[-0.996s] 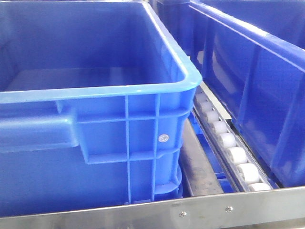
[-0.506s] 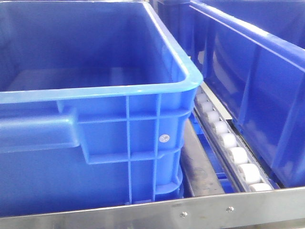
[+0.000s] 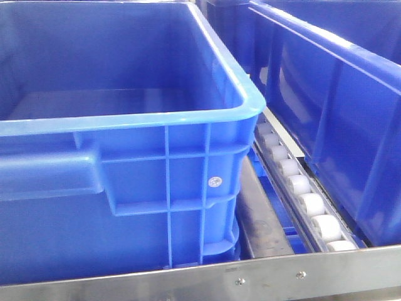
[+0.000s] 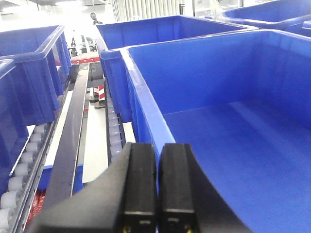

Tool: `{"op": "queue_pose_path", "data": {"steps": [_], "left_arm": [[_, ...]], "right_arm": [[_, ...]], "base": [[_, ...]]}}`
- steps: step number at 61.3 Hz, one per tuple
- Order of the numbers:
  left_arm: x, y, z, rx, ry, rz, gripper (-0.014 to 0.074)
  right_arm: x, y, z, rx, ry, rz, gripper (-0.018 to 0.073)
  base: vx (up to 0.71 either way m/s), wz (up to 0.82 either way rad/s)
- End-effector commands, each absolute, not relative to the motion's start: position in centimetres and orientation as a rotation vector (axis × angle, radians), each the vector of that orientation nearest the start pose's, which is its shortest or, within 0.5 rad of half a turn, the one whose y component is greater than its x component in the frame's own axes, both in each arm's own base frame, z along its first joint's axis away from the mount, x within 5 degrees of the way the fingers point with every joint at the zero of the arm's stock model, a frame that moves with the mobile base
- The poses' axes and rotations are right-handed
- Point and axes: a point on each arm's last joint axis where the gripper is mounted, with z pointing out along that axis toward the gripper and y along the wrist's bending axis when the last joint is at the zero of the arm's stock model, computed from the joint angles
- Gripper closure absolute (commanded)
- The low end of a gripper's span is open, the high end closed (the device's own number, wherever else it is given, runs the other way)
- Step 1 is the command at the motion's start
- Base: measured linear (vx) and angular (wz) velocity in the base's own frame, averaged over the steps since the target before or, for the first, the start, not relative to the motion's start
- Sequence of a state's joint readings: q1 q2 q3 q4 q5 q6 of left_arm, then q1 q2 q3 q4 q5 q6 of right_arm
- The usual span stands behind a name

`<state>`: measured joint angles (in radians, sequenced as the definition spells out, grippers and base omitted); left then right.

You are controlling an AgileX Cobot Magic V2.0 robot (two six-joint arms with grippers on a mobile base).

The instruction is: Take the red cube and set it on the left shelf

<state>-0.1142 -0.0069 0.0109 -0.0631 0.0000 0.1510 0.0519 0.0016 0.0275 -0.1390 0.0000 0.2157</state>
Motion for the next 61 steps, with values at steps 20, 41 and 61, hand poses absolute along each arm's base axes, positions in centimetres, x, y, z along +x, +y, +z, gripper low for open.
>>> {"op": "queue_pose_path", "data": {"steps": [20, 41, 61], "left_arm": [[5.67, -0.64, 20.95, 0.144, 1.427, -0.024, 0.0491], [5.67, -0.64, 20.95, 0.144, 1.427, -0.024, 0.0491], [5.67, -0.64, 20.95, 0.144, 1.427, -0.024, 0.0491]], "right_arm": [[5.27, 0.34, 22.05, 0.004, 1.38, 0.099, 0.0503], [5.24, 0.36, 22.17, 0.006, 1.367, 0.107, 0.0503], [5.31, 0.3, 21.83, 0.016, 1.405, 0.105, 0.0503]], "base": [[0.0, 0.0], [0.0, 0.0], [0.0, 0.0]]}}
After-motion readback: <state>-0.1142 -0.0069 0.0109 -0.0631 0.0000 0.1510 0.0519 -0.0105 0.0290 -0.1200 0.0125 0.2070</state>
